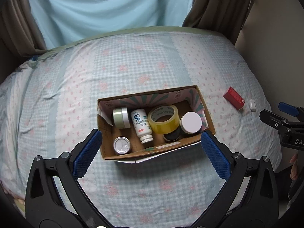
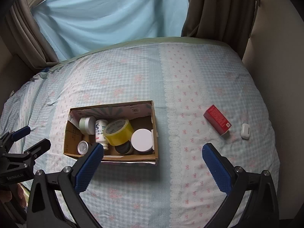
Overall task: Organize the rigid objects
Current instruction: 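Move both tools toward the red box and white earbud case, then grasp the red MARUBI box with the left gripper while the right grasps the earbud case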
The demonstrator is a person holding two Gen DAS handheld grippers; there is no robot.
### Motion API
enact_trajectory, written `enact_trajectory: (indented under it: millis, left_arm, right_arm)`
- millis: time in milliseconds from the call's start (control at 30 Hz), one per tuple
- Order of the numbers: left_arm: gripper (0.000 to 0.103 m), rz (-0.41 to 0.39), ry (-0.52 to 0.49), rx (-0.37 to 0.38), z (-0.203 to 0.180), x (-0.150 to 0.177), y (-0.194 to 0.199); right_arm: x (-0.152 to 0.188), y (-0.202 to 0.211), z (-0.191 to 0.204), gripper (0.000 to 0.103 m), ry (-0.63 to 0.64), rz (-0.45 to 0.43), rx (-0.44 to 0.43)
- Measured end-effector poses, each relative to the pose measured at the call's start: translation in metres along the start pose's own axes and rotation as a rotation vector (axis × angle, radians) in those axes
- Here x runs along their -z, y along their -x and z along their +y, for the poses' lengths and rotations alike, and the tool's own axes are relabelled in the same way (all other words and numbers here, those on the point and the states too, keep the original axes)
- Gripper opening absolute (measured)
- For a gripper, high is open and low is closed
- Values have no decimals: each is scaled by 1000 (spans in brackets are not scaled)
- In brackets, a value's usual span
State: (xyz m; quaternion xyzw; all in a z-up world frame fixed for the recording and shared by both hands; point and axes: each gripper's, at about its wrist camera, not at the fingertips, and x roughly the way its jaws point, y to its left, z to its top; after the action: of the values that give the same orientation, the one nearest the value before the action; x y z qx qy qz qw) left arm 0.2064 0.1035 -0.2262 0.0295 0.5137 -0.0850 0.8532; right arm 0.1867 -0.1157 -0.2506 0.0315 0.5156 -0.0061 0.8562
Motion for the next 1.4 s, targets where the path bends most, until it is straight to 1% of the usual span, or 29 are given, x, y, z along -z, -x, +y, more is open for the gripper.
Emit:
enact_trajectory:
  millis: [100, 167, 267, 367, 467, 600, 700, 800, 900, 1033, 1100, 1167, 1200, 1233, 1333, 1400]
  left_arm:
    - [103, -9, 13, 11, -31, -4, 3]
    - [103, -15, 25, 10, -54, -7, 3]
    - [103, -25, 41, -18, -94, -13, 1]
    - [103, -17, 53, -35, -137, -22, -11]
    - [103, 18, 59, -33, -181, -34, -31]
    - [103, 79, 78, -17, -235, -51, -68]
    - [103, 110, 76, -13, -267, -62, -98]
    - [103, 138, 77, -2, -295, -73, -130]
    - [103, 180, 97, 27, -313, -83, -170]
    - [103, 256, 138, 28, -334, -88, -226]
    - [103, 297, 170, 38, -338, -88, -252]
    - [103, 327, 209, 67, -340, -87, -275]
    - [103, 339, 225, 70, -341, -86, -285]
    - [103, 354, 238, 61, -341, -85, -294]
    - [101, 376, 270, 48, -340, -82, -316]
    - [100, 390, 276, 32, -341, -83, -328]
  right_arm:
    - [5, 12, -34, 103, -20, -17, 5]
    - [8, 18, -59, 103, -29, -29, 25]
    - [9, 22, -100, 103, -21, -37, 47]
    - [6, 17, -144, 103, -26, -18, 60]
    - [4, 10, -186, 103, -53, 1, 44]
    - [-2, -5, -232, 103, -68, 30, 74]
    - [-4, -20, -262, 103, -100, 52, 74]
    - [-7, -41, -285, 103, -134, 81, 93]
    - [-10, -65, -301, 103, -167, 111, 115]
    - [-12, -100, -316, 103, -190, 145, 125]
    - [-11, -117, -321, 103, -198, 163, 127]
    - [-9, -133, -325, 103, -210, 183, 128]
    - [-8, -140, -326, 103, -217, 192, 124]
    - [-7, -148, -328, 103, -228, 200, 115]
    - [-3, -172, -331, 96, -257, 234, 91]
    - [-2, -187, -332, 96, -268, 251, 88]
